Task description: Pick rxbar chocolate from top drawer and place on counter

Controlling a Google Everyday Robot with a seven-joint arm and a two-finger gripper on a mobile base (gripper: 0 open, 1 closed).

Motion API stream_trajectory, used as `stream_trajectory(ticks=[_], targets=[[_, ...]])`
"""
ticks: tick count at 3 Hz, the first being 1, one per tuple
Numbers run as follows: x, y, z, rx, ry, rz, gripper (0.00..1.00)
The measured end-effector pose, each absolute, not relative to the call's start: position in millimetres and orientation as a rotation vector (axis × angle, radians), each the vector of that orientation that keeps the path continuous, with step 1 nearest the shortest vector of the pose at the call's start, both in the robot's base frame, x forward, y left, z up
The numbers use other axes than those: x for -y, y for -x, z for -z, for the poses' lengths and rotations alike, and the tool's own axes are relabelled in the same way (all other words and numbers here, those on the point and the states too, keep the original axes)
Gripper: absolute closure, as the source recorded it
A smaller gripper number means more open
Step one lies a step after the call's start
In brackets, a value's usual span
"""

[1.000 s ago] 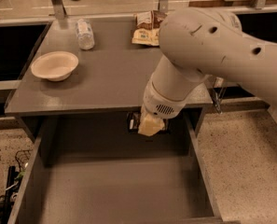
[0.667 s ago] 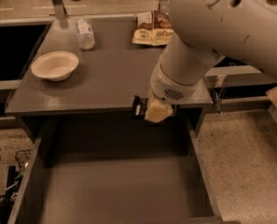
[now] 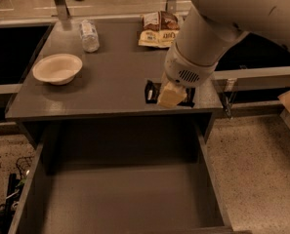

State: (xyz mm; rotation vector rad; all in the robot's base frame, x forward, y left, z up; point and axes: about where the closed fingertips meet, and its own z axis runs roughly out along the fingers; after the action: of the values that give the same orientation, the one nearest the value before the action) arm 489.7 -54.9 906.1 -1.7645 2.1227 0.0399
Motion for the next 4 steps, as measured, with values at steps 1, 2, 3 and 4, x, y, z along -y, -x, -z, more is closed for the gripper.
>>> stream_trajectory(ticks=[1,2,3,4], targets=[[54.3,-505.8,-896.7,-2.085,1.766,-0.09,1.0],[45.2,-532.0,-886.8,-2.049,1.797,-0.131,1.0],[32.5,-551.3,-882.2,-2.022,1.84,-0.143,1.0],[20.4,-564.6,-875.4,-2.005,1.881,-0.163,1.0]])
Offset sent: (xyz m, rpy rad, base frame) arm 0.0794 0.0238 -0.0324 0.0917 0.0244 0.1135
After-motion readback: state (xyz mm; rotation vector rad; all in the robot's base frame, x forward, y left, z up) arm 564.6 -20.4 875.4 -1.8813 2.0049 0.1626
